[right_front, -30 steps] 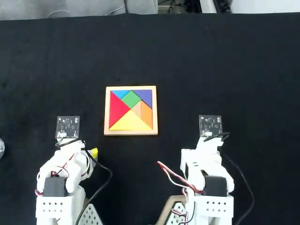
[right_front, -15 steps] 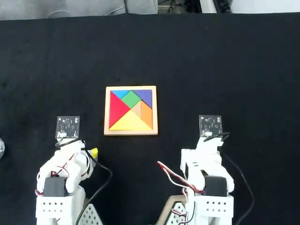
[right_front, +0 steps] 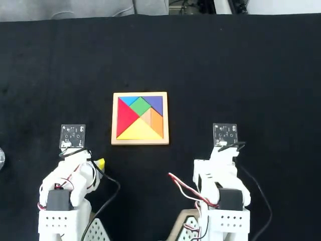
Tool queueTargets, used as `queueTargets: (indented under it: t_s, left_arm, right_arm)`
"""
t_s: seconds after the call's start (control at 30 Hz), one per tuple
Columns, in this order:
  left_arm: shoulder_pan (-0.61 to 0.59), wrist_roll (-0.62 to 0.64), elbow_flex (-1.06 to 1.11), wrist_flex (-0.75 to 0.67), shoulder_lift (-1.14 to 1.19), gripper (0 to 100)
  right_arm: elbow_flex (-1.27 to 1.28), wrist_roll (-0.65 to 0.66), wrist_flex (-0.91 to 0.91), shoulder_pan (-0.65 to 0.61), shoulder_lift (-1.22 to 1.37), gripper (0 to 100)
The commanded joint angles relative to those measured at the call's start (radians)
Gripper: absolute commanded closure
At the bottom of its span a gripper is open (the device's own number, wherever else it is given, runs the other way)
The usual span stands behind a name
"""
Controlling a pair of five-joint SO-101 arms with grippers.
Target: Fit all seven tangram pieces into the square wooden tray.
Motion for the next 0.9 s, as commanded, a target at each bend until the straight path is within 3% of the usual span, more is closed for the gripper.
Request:
queueTargets:
  t_s: [0.0,0.87]
  left_arm:
    - [0.012,-0.006,0.021,0.005,-0.009,79]
    - [0.005,-0.006,0.021,0.005,-0.009,79]
  right_arm:
    - [0.001,-0.003,0.003,0.014,-0.061,98.6]
    - [0.001,-0.003,0.003,0.012,-0.061,98.6]
